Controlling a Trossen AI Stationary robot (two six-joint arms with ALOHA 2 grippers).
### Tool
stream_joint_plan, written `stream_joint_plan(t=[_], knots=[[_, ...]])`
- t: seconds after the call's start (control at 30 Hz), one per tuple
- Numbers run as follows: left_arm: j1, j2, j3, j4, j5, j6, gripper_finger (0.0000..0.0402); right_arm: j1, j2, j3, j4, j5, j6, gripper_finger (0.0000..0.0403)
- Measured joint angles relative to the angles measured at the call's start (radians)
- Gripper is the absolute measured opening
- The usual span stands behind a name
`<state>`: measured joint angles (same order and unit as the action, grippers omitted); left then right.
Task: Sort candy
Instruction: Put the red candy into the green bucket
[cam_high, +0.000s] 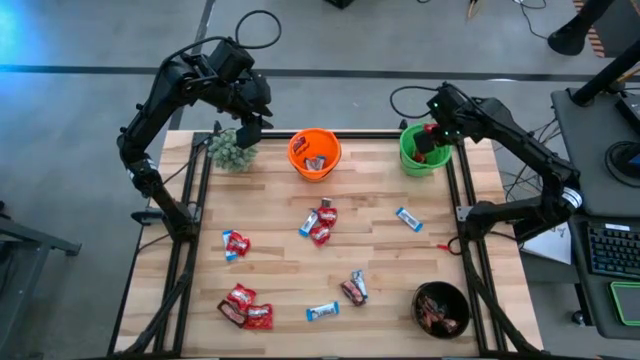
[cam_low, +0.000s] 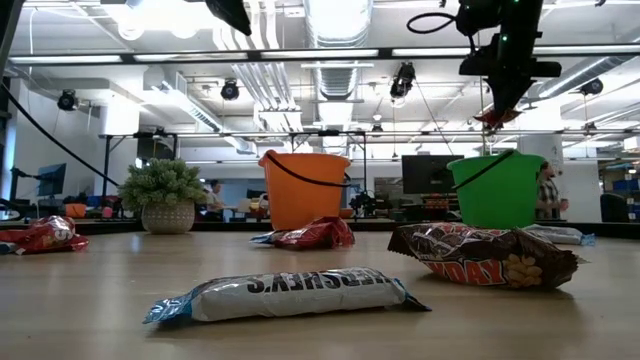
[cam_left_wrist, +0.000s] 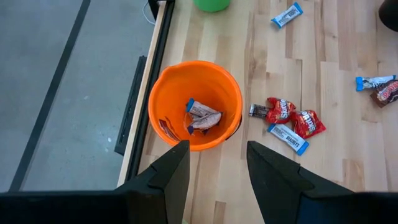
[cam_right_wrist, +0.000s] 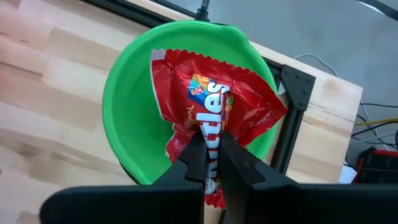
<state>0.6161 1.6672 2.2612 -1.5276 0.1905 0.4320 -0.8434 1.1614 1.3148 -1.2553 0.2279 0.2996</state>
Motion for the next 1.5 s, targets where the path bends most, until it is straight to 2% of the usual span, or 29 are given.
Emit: stream_joint_plan(t=[0.13,0.43,0.5,0.6,0.7,0.97,1.17,1.3,1.5], knots=[[0.0,0.0,0.0,0.0,0.0,0.0,0.0142,0.0,0.0,0.0,0.003,0.005,-0.008,0.0033],[0.0,0.0,0.0,0.0,-0.001,-0.004,0.0142,0.0,0.002,0.0,0.007,0.008,-0.015,0.0122],[0.0,0.0,0.0,0.0,-0.025,-0.018,0.0142,0.0,0.002,0.0,0.008,0.008,-0.015,0.0135],[0.0,0.0,0.0,0.0,-0.115,-0.047,0.0142,0.0,0.002,0.0,0.01,0.009,-0.015,0.0148],[0.001,0.0,0.0,0.0,-0.158,-0.059,0.0146,0.0,0.002,0.0,0.012,0.009,-0.015,0.0155],[-0.005,0.016,0.0,-0.019,-0.154,-0.118,0.0187,0.0,0.002,0.0,0.016,0.01,-0.029,0.0155],[-0.024,0.049,0.0,-0.021,-0.132,-0.106,0.0219,0.0,0.002,0.0,0.032,0.01,-0.031,0.0153],[-0.06,0.075,-0.008,-0.02,-0.07,-0.08,0.0221,0.0,0.002,0.0,0.034,0.009,-0.03,0.0153],[-0.137,0.084,-0.072,-0.021,-0.067,-0.05,0.0213,0.001,0.002,0.0,0.034,0.008,-0.012,0.0153]])
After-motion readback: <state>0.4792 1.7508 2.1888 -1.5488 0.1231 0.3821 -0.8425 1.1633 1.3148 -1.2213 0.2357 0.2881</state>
